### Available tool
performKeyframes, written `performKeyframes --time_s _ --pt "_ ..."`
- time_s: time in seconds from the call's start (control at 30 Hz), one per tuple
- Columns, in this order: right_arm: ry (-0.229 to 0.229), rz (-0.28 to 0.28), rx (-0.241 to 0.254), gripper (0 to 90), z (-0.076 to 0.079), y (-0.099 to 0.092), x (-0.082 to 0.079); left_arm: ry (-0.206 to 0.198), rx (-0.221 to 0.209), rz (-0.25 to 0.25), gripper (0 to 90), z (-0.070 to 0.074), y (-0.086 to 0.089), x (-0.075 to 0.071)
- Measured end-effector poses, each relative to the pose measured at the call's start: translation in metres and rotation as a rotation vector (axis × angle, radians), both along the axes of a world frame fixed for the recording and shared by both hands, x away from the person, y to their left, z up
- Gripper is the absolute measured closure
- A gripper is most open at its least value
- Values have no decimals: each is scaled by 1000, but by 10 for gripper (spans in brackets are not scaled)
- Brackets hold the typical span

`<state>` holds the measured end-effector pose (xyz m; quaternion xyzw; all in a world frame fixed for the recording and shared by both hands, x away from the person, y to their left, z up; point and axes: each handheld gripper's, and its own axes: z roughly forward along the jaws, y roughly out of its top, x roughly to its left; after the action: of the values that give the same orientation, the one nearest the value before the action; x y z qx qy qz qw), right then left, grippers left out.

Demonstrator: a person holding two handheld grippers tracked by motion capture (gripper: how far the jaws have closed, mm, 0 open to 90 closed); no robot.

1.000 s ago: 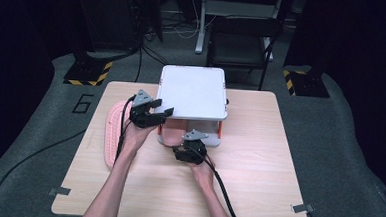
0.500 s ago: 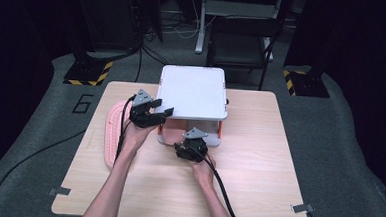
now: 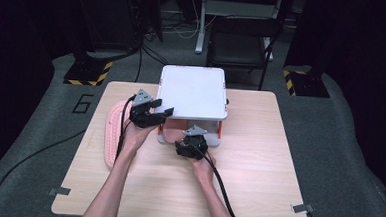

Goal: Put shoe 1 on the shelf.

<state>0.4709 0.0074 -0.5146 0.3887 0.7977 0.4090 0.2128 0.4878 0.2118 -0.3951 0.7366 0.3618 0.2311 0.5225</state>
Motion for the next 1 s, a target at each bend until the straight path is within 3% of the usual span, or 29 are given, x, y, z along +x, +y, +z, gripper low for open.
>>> performKeyframes --time_s 0.07,0.17,0.23,0.27,0.33,0.4,0.47,0.57,0.6,0.63,0.7,0.8,1.0 --pt "-3 -3 38 301 3 -3 -8 3 5 -4 373 0 1 0" --pt "-64 7 111 204 16 -21 -29 -9 -1 -1 373 -1 1 0" --pt "-76 6 129 195 21 -27 -36 -15 -13 -2 373 -2 1 -1" --pt "-103 22 150 161 30 -45 -48 -24 -23 1 373 -4 0 -2" --pt "-111 10 161 155 33 -51 -53 -32 -20 8 359 -3 1 -3" --pt "-93 -12 229 148 41 -75 -64 -54 -17 33 275 -1 2 -8" --pt "-94 -34 293 148 46 -97 -71 -90 -41 25 268 1 8 -19" --pt "-128 -100 302 150 50 -134 -88 -126 -65 42 250 5 30 -41" --pt "-128 -100 302 150 50 -134 -88 -126 -65 42 248 5 30 -41" --pt "-141 -122 280 151 50 -150 -95 -132 -72 47 245 5 40 -49" --pt "-144 -142 269 151 51 -157 -99 -146 -81 65 245 1 56 -62" --pt "-171 -184 268 155 49 -184 -114 -130 -101 126 249 -11 85 -76" --pt "-161 -214 261 156 43 -203 -120 -87 -86 202 254 -28 136 -94"
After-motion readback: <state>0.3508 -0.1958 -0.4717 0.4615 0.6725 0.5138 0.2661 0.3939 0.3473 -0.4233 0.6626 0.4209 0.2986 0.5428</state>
